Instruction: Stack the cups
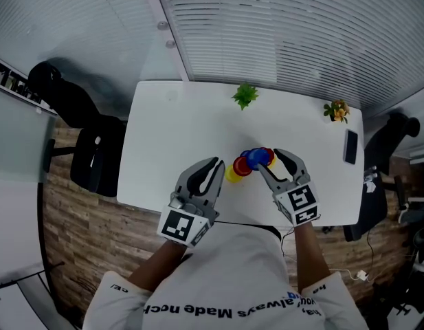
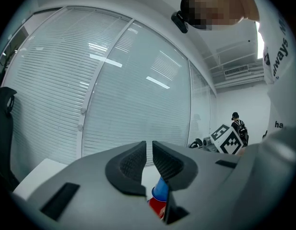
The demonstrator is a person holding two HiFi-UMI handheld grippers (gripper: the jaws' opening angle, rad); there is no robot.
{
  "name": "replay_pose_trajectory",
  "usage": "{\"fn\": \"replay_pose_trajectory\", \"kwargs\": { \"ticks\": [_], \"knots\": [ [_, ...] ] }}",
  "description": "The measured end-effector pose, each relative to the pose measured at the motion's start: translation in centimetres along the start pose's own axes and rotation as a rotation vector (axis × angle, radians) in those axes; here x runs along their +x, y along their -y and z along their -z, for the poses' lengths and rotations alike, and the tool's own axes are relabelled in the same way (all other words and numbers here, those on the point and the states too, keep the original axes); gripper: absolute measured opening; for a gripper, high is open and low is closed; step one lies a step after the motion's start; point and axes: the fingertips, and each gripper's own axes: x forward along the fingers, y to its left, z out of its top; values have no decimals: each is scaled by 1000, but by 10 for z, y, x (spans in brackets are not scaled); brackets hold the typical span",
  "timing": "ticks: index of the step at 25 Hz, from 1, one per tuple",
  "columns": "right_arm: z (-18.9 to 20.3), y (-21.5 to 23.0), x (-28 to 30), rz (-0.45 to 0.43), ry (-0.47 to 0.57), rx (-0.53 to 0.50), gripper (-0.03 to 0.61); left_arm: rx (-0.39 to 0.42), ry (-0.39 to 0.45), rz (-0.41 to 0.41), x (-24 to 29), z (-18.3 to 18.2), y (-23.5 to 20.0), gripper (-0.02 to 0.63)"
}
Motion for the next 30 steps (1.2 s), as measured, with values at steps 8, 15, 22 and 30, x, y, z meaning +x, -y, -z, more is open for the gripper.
{"fn": "replay_pose_trajectory", "kwargs": {
  "ticks": [8, 15, 22, 30],
  "knots": [
    [-28, 0, -51, 92, 144, 38, 161, 19, 9, 43, 6, -11, 17, 54],
    [-44, -2, -95, 154, 203, 53, 79, 53, 18, 89, 6, -23, 35, 54],
    [-57, 0, -116, 205, 244, 49, 8, 67, 38, 113, 9, -32, 45, 54],
    [-60, 7, -119, 224, 244, 48, 8, 72, 38, 120, 14, -32, 46, 54]
  ]
}}
